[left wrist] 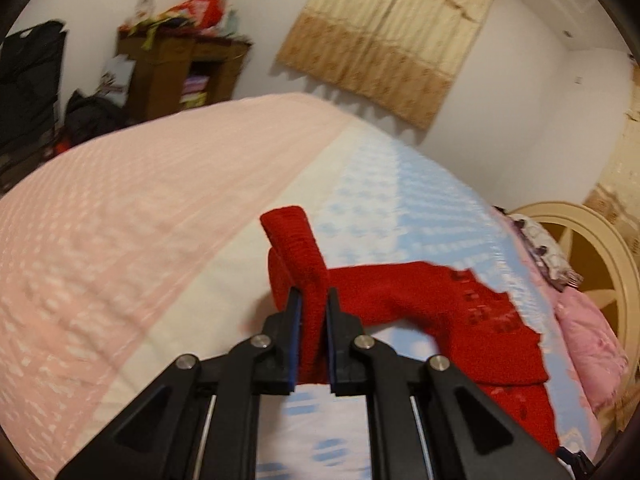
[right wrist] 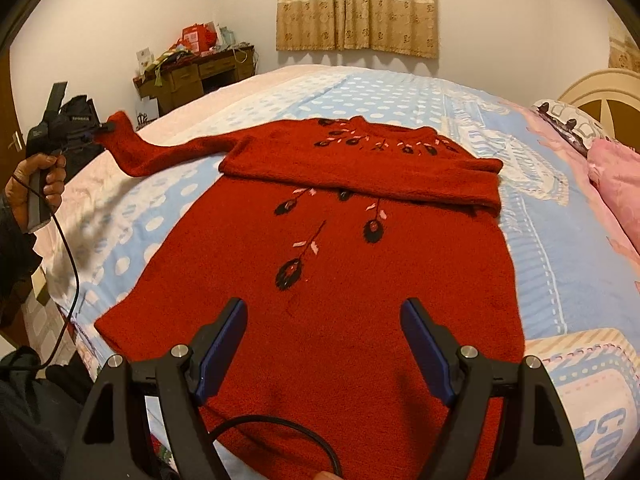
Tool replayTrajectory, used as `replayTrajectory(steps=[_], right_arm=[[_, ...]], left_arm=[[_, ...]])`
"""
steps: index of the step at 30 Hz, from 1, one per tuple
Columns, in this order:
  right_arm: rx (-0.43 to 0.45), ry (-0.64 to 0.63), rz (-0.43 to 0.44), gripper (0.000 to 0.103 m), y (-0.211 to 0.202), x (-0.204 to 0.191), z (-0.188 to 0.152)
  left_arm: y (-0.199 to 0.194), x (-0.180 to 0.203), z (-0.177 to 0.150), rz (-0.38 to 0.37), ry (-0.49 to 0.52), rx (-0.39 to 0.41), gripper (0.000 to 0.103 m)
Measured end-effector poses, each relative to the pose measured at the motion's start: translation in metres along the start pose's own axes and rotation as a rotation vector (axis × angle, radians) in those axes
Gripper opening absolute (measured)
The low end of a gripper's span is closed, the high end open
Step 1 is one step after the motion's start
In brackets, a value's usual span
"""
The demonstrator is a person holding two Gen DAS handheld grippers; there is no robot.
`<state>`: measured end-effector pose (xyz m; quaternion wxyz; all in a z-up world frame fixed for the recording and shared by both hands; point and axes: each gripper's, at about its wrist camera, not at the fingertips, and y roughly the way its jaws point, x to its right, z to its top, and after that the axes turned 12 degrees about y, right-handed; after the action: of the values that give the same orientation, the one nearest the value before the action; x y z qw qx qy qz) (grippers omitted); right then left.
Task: Fold small clothes
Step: 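Lift the sleeve and fold it across the chest with the left tool, then release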
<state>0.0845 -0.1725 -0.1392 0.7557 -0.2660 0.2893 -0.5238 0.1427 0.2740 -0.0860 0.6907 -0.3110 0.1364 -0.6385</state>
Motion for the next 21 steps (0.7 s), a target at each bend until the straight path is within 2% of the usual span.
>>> replayTrajectory(steps=[4, 11, 21], right_arm=[[0.002, 0.015, 0.002, 0.079, -0.001, 0.005, 0.002], [0.009, 0.027, 0.009, 0.079, -0.005, 0.011, 0.002], [0.020, 0.064, 0.025, 0.079, -0.009, 0.025, 0.003]], left_arm=[[-0.003, 0.026, 0.018, -0.086, 0.015, 0.025, 0.011], [0.000, 0.076, 0.049, -0.157, 0.085, 0.062, 0.011], [-0.005, 0.165, 0.081, -0.302, 0.184, 0.121, 0.011]])
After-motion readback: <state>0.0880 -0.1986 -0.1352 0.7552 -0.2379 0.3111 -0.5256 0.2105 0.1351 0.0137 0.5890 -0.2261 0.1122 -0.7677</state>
